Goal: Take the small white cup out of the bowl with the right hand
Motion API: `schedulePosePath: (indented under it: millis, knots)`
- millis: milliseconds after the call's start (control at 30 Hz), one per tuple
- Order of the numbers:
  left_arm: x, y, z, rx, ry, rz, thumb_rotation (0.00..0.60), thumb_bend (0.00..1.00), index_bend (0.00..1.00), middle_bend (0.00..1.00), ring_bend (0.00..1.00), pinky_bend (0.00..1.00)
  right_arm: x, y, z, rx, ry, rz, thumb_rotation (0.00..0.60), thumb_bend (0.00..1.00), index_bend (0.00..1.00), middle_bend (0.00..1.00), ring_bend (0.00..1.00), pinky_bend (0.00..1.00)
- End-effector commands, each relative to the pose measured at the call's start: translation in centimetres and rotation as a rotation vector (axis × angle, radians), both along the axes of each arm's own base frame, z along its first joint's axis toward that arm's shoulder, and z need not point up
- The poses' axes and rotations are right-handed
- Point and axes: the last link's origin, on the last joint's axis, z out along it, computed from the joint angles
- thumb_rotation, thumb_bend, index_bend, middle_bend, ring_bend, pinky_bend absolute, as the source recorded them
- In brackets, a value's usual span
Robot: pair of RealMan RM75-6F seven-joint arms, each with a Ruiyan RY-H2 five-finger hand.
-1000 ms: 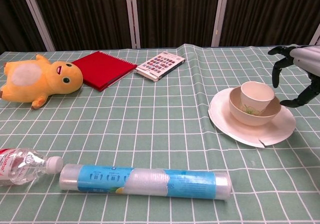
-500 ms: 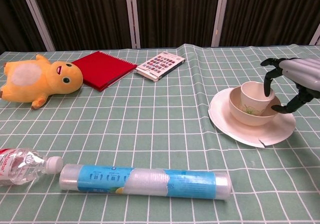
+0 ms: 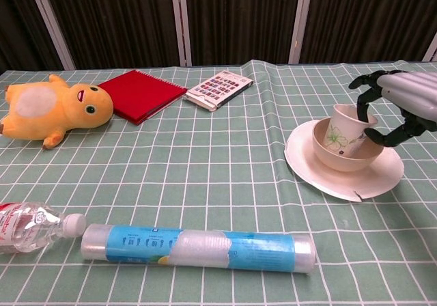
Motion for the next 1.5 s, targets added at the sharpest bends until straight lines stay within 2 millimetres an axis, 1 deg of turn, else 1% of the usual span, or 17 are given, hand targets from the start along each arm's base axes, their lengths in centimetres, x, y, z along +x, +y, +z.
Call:
schedulePosePath:
  millis: [33,133,233,300,367,400,533,600,667,800,933,1033,1233,1500]
  knots:
    - [0.0,0.0,0.0,0.002,0.0,-0.001,0.6,0.0,0.0,0.0,0.0,0.0,0.2,0.3,1.0,-0.022,0.002,0.019,0.6,0.46,0.61,0.09,0.0,0.0]
    - [0.0,0.0,0.0,0.0,0.0,0.0,0.6,0.0,0.0,0.0,0.0,0.0,0.4,0.6,2.4,-0.054,0.0,0.037,0.6,0.45,0.61,0.09,0.0,0.0]
    - [0.1,0.0,0.0,0.001,-0.002,-0.003,0.6,0.0,0.0,0.0,0.0,0.0,0.1,1.0,4.9,-0.125,-0.004,0.052,0.6,0.45,0.61,0.09,0.0,0.0]
    - [0.1,0.0,0.0,-0.001,0.0,-0.007,0.6,0.0,0.0,0.0,0.0,0.0,-0.8,1.4,7.1,-0.182,0.004,0.043,0.6,0.45,0.61,0.09,0.0,0.0]
    - [0.2,-0.1,0.0,0.0,0.0,-0.01,0.6,0.0,0.0,0.0,0.0,0.0,-1.9,1.5,8.3,-0.214,0.024,0.022,0.6,0.45,0.61,0.09,0.0,0.0]
    - [0.3,-0.1,0.0,0.002,0.0,-0.012,0.6,0.0,0.0,0.0,0.0,0.0,-3.0,1.6,9.0,-0.226,0.039,-0.011,0.6,0.45,0.61,0.09,0.0,0.0]
    - [0.6,-0.2,-0.1,0.004,0.002,-0.017,0.6,0.0,0.0,0.0,0.0,0.0,-5.7,1.5,9.8,-0.235,0.076,-0.088,0.6,0.44,0.61,0.09,0.0,0.0]
    - [0.6,-0.2,-0.2,0.0,0.005,-0.018,0.6,0.0,0.0,0.0,0.0,0.0,-7.2,1.4,9.7,-0.231,0.1,-0.133,0.6,0.44,0.61,0.09,0.0,0.0]
    - [0.7,-0.2,-0.2,-0.001,0.009,-0.018,0.6,0.0,0.0,0.0,0.0,0.0,-8.1,1.3,9.5,-0.223,0.109,-0.157,0.6,0.43,0.61,0.09,0.0,0.0]
    - [0.7,-0.1,-0.3,-0.002,0.01,-0.015,0.6,0.0,0.0,0.0,0.0,0.0,-10.4,1.2,8.7,-0.205,0.128,-0.231,0.6,0.43,0.61,0.09,0.0,0.0]
    - [0.6,-0.1,-0.3,-0.001,0.01,-0.013,0.6,0.0,0.0,0.0,0.0,0.0,-11.6,1.0,8.0,-0.191,0.137,-0.271,0.6,0.43,0.61,0.09,0.0,0.0]
    - [0.6,-0.1,-0.2,-0.001,0.009,-0.015,0.6,0.0,0.0,0.0,0.0,0.0,-12.2,0.9,7.3,-0.179,0.14,-0.293,0.6,0.42,0.61,0.08,0.0,0.0]
    - [0.5,-0.1,-0.1,0.002,0.006,-0.014,0.6,0.0,0.0,0.0,0.0,0.0,-12.5,0.8,6.5,-0.166,0.14,-0.3,0.6,0.42,0.61,0.08,0.0,0.0]
    - [0.6,-0.1,-0.1,0.002,0.004,-0.019,0.6,0.0,0.0,0.0,0.0,0.0,-12.5,1.1,5.8,-0.138,0.142,-0.303,0.6,0.34,0.61,0.04,0.0,0.0]
